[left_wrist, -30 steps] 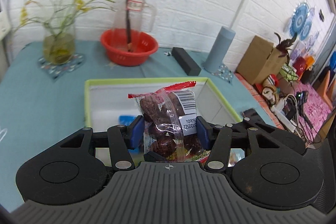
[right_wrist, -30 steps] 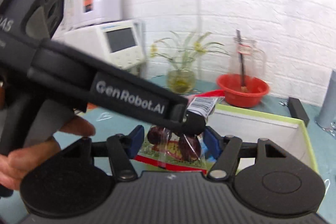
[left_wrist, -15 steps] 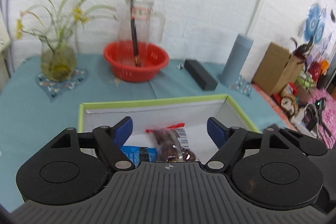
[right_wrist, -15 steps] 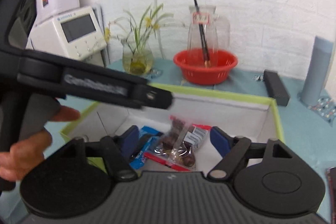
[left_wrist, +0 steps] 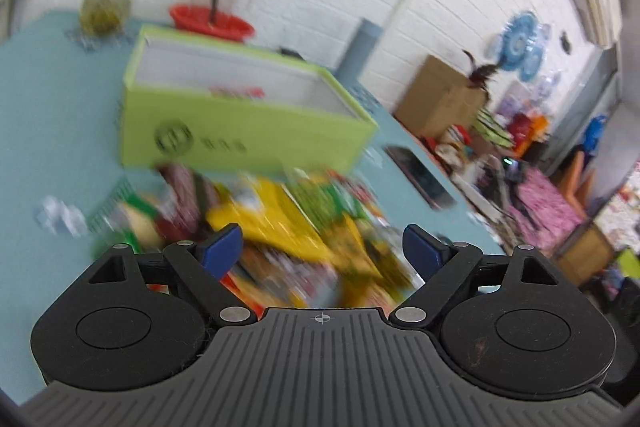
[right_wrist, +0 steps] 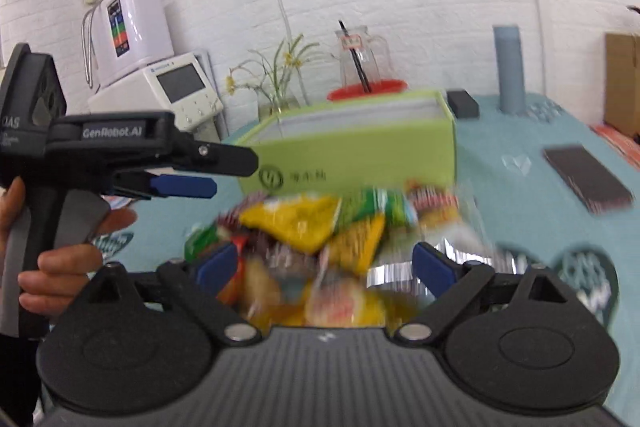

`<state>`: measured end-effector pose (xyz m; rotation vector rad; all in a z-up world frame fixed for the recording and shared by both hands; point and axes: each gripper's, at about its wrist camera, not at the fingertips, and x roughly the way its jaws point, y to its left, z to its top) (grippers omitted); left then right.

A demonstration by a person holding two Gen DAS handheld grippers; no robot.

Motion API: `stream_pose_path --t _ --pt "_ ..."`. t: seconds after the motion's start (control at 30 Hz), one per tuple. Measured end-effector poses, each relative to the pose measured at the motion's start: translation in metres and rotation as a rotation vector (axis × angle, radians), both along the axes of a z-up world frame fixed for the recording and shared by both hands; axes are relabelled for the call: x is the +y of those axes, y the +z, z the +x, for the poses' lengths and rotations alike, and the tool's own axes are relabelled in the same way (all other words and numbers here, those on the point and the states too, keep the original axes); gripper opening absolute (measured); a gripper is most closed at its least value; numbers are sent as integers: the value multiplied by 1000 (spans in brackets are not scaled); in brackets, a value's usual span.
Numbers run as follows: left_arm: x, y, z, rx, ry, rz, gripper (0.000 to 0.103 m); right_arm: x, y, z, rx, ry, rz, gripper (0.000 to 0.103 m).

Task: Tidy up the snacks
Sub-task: 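Reach the left tool to the yellow bread packet and grasp it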

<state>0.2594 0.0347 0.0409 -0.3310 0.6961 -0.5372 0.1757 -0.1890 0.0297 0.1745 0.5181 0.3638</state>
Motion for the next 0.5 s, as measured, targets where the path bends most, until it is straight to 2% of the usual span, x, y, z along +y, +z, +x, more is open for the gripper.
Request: stream_pose_path --t 0.07,0.13,0.3,0.43,0.5 --pt "-17 -9 -6 26 -56 6 71 0 -11 -9 40 7 19 93" --pt "-38 -14 -4 45 -125 51 68 1 -20 -10 79 20 35 93" --pt "-67 -26 11 122 -186 115 66 19 -28 2 74 97 -38 93" --pt "-76 -33 11 145 -260 182 68 19 -31 15 94 130 -56 93" --pt "-83 -34 4 130 -320 210 68 18 -32 15 101 160 -55 93"
